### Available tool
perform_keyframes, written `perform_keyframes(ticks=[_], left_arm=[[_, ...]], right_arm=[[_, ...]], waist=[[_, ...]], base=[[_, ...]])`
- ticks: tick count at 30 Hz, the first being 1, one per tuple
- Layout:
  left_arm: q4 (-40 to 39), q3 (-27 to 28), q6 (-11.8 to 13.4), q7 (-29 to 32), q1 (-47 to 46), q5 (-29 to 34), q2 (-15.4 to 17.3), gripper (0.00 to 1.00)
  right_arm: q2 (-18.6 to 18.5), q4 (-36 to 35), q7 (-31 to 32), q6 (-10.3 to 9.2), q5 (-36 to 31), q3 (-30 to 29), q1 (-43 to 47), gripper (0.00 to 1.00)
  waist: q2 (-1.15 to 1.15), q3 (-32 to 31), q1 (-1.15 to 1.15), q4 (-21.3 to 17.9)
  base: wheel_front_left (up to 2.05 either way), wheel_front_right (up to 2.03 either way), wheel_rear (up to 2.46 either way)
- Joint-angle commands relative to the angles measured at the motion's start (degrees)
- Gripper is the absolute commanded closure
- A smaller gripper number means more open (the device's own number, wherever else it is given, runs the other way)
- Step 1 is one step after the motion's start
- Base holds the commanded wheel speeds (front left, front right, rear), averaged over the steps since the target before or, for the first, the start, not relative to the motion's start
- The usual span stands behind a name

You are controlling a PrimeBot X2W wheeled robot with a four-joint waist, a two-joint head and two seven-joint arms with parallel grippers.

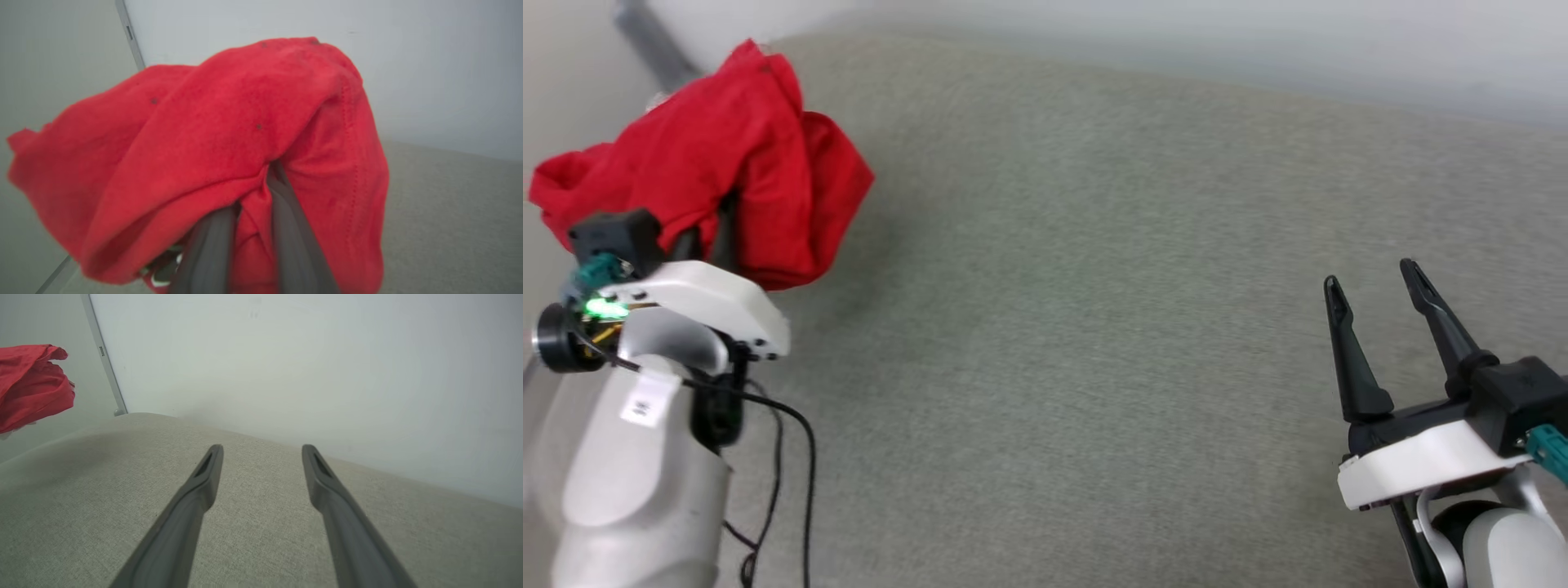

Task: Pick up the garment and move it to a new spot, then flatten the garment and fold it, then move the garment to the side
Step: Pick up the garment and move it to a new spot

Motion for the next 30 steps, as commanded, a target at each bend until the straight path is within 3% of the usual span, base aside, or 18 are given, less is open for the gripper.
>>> perform_keyframes(ticks=[1, 9, 15, 21, 30], left_arm=[[-2.26, -0.53, 0.75, -1.08, 1.11, 0.52, -1.05, 1.0], [-11.94, -5.25, 1.46, -0.07, 7.3, 1.72, -4.79, 1.0], [-14.5, -10.86, -0.63, 3.37, 10.98, 1.53, -7.91, 1.0], [-13.26, -19.08, -4.04, 7.74, 13.04, 2.24, -11.42, 1.0], [-8.16, -30.9, -6.18, 11.03, 16.86, 2.91, -14.32, 1.0]], right_arm=[[0.33, 0.18, -0.56, -0.04, 0.07, 0.12, 0.66, 0.0], [0.77, 1.41, -1.04, -0.04, 1.2, 0.45, 2.17, 0.0], [0.82, 2.63, -1.8, -0.04, 3.23, 0.95, 2.99, 0.0], [0.81, 3.65, -2.44, -0.03, 4.88, 0.62, 3.15, 0.0], [0.8, 4.51, -3.43, -0.03, 5.97, 0.85, 2.86, 0.0]], waist=[[0.0, -1.54, 0.01, -2.47], [0.0, -3.78, 0.01, -9.83], [0.0, -5.12, 0.01, -16.6], [0.0, -4.41, 0.01, -21.82], [0.0, -2.77, 0.01, -25.7]], base=[[0.0, 0.0, 0.0], [0.0, 0.0, 0.0], [0.0, 0.0, 0.0], [0.0, 0.0, 0.0], [0.0, 0.0, 0.0]])
